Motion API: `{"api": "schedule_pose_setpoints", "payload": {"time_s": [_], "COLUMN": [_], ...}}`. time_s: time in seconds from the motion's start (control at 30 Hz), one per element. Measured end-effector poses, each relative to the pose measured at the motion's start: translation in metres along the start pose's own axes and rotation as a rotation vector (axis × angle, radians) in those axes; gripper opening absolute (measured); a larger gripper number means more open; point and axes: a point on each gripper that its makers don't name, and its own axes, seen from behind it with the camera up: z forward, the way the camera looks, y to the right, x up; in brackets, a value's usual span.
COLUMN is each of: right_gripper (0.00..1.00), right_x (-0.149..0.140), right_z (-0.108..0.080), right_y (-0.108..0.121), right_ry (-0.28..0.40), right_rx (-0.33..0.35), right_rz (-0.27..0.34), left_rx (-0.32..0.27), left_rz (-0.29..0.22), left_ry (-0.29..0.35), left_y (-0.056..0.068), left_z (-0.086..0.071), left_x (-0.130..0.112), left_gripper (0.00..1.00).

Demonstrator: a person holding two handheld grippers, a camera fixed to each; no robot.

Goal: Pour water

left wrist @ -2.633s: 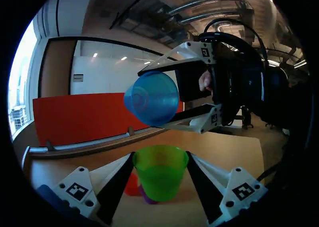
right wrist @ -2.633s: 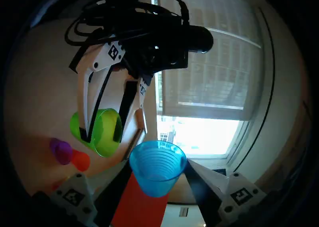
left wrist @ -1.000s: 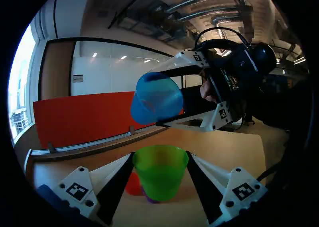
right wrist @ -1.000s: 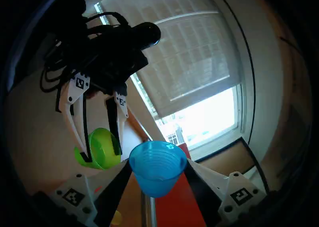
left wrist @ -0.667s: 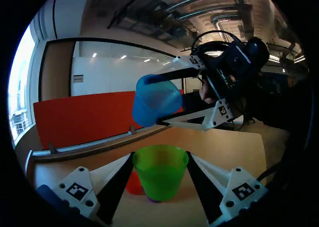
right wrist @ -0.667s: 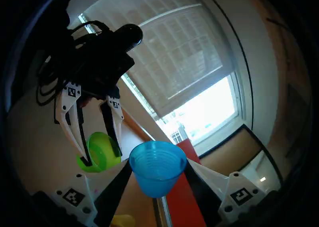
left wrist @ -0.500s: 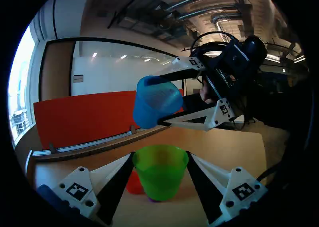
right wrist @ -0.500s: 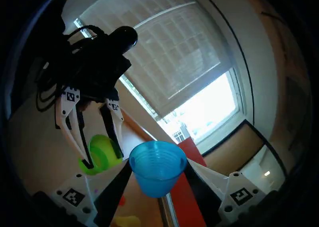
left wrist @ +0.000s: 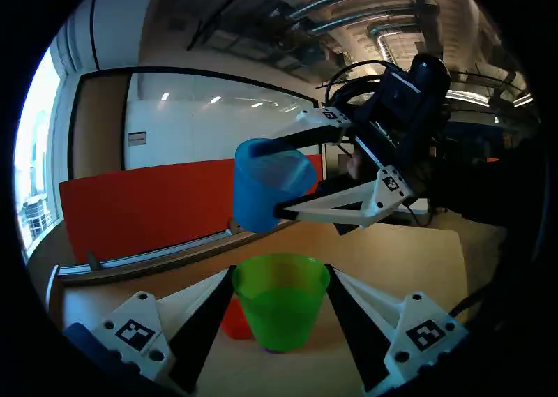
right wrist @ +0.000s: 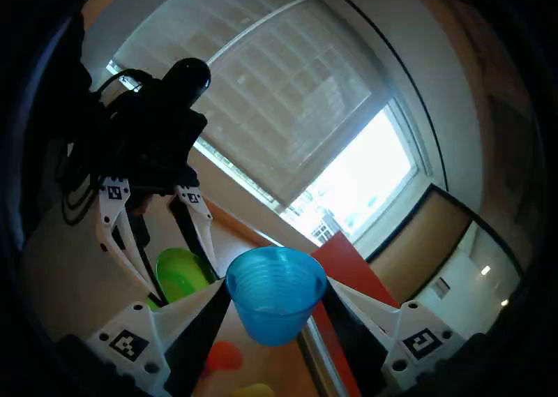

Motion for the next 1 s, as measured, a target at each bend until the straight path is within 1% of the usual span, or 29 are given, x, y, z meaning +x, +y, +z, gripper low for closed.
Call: {"api": "schedule_pose_setpoints", "payload": {"time_s": [0.13,0.3,0.5,0.7,1.0], "right_gripper": [0.91,0.91,0.91,0.91,0.91], "right_x": [0.000,-0.005,-0.006,-0.006,-0.011], "right_z": [0.001,0.003,0.003,0.002,0.001], "right_y": [0.000,-0.003,-0.001,0.006,0.005], "right_ry": [0.006,0.001,0.001,0.000,-0.004], "right_rx": [0.006,0.016,-0.001,-0.010,-0.005], "right_rz": [0.049,0.088,0.137,0.222,0.278], "left_rx": [0.000,0.001,-0.002,-0.002,-0.003], "left_rz": [0.002,0.002,0.005,0.008,0.007], "left_ry": [0.001,0.000,-0.003,-0.003,-0.006], "left_y": [0.000,0.000,0.000,0.000,-0.002], "left_z": [-0.001,-0.001,-0.002,-0.001,-0.001], "left_x": [0.001,0.001,-0.001,-0.001,-0.004], "left_gripper": [0.90,0.90,0.90,0.90,0.90]}}
